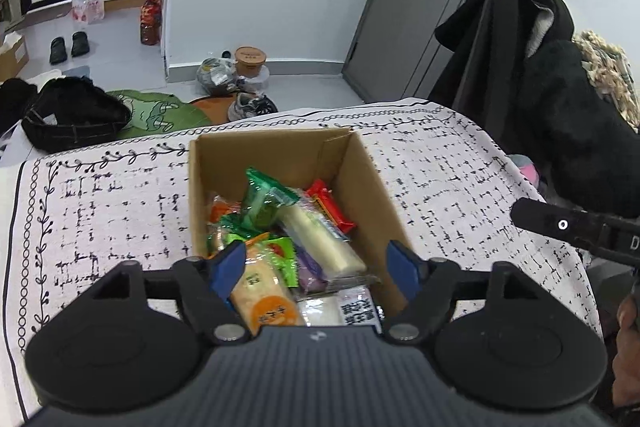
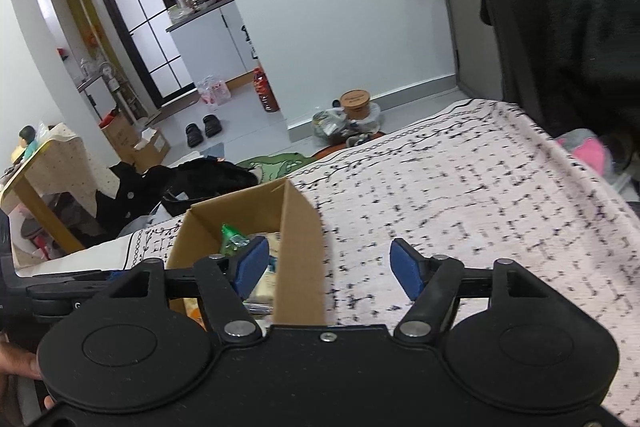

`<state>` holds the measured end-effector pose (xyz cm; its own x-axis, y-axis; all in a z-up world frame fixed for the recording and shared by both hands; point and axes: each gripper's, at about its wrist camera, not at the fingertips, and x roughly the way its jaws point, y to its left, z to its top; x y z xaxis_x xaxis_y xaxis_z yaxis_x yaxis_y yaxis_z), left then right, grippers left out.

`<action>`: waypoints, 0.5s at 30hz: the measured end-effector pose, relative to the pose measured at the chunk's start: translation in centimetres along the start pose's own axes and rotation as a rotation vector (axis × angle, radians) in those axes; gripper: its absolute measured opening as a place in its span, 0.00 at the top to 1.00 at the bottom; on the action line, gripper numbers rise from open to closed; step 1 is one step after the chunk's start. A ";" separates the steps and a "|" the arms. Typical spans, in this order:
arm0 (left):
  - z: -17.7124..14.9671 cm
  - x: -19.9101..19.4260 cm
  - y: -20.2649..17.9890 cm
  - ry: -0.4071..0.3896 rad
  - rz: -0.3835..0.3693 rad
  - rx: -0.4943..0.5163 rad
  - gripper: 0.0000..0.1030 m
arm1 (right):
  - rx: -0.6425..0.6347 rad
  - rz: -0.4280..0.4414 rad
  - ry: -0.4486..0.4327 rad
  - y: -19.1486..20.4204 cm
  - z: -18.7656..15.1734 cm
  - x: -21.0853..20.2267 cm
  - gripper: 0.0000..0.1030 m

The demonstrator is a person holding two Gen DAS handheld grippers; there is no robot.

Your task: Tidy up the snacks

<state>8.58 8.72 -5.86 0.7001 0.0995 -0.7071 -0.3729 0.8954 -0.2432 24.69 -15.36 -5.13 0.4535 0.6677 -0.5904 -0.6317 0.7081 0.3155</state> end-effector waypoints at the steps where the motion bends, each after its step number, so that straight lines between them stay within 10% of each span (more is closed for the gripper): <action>1: 0.0 -0.1 -0.2 -0.002 0.000 0.004 0.22 | 0.002 -0.005 -0.002 -0.3 0.0 -0.4 0.32; 15: 0.7 -2.5 -3.1 -0.027 0.026 0.054 0.00 | 0.054 -0.002 -0.040 -4.3 1.1 -4.9 0.12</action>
<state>8.43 5.97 -2.93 0.7072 0.1346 -0.6941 -0.3586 0.9143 -0.1881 25.83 -21.40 -2.77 0.4806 0.6738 -0.5612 -0.5962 0.7204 0.3544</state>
